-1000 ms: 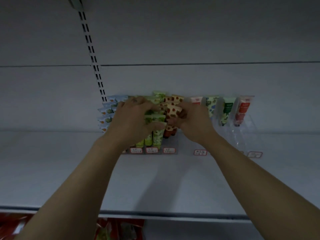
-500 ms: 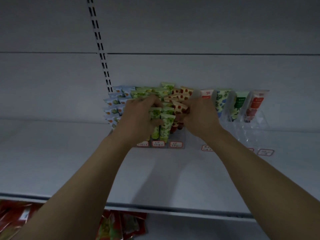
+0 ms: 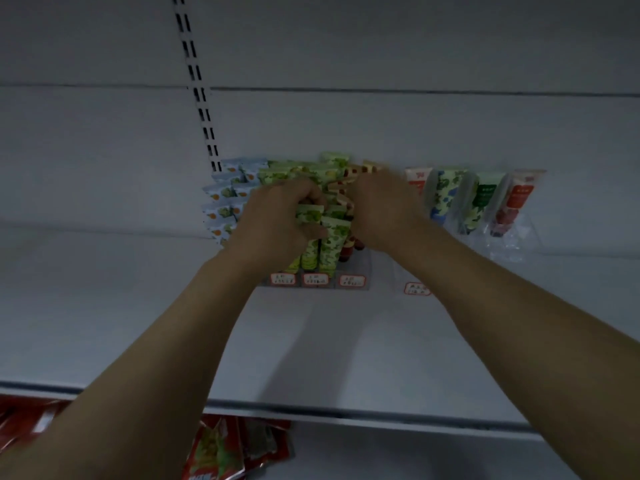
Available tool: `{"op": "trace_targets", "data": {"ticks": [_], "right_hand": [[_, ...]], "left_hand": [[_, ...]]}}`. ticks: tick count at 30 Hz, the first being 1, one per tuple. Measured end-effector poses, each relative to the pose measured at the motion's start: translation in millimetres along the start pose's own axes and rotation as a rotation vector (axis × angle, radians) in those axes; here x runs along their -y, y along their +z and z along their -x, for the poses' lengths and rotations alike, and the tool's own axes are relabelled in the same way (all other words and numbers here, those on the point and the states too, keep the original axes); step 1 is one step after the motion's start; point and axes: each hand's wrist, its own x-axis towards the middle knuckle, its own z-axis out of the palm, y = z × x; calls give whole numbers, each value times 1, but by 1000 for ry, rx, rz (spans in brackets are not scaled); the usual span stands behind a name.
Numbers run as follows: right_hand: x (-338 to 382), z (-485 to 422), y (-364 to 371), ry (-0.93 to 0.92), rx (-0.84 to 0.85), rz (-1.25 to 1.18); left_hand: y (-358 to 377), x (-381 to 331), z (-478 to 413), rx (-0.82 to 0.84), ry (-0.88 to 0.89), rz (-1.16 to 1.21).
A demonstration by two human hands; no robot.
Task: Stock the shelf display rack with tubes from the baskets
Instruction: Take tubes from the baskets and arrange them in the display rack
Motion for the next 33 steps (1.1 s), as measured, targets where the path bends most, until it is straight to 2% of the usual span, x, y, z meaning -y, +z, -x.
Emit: {"op": "trace_targets", "data": {"ticks": [4,6,10,12,14,16,20,23,26,29,33], "right_hand": [[2,9,-9,49,59,-100],[-1,16,-2,103,63,-256],[-5,51,4,319,-131,-628],[-3,79,-7,302,-154,-636],[0,111,-18,199,-66,-515],[4,145,-25,117,14,-448],[11,205,-26,68,172,-600],[21,238,-7,12,306,-566],[31,266,21,-67,558,-508],[41,289,54,-122,659,-429],[50,313,101,-140,772,-399]], "left_hand": [[-2,-11,10,44,-83,-99],[-4,-17,24,67,-61,-169],[-11,-23,60,24,15,-282],[-17,-26,75,-1,80,-363],[-24,-32,91,14,176,-449],[-28,-38,110,102,238,-512],[-25,-45,157,269,274,-409],[-12,-40,197,422,289,-411],[0,-37,227,431,330,-465],[18,-35,255,452,389,-433],[54,-26,294,748,324,-422]]}}
